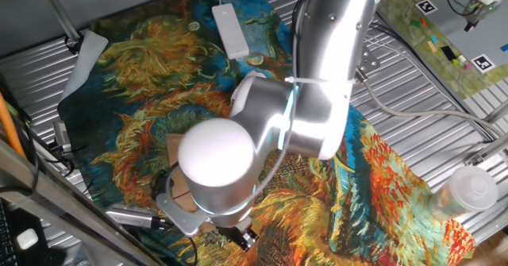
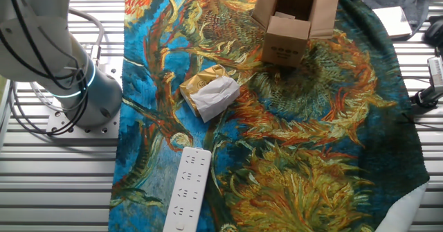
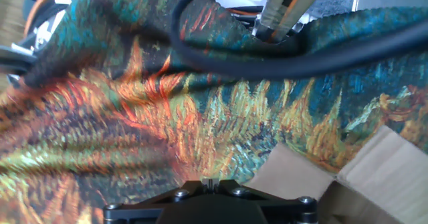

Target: Cover the box

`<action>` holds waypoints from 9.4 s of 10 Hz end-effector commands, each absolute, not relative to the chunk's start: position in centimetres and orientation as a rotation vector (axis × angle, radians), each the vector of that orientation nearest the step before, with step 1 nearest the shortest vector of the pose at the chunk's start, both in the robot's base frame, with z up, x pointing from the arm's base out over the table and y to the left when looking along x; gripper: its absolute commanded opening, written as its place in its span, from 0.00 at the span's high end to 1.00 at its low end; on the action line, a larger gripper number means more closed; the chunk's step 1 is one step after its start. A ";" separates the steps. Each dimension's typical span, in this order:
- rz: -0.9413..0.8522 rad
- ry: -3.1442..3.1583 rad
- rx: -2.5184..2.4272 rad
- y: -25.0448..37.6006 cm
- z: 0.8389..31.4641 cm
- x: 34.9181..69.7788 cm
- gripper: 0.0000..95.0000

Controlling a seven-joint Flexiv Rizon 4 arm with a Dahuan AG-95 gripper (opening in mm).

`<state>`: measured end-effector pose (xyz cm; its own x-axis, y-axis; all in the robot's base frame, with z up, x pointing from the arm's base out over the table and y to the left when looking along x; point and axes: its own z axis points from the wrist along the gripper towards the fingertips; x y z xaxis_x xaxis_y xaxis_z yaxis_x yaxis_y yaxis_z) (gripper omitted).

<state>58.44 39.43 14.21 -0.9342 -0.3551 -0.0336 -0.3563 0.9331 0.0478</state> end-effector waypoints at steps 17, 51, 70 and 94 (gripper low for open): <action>-0.124 3.021 -0.942 29.7 16.7 55.5 1.00; 0.176 2.980 -0.923 26.0 13.6 49.0 1.00; 0.090 2.998 -0.901 25.4 20.7 50.5 1.00; 0.101 3.014 -0.778 25.4 20.7 50.5 1.00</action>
<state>50.45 25.32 20.73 -0.8746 -0.4828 -0.0442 -0.4847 0.8729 0.0559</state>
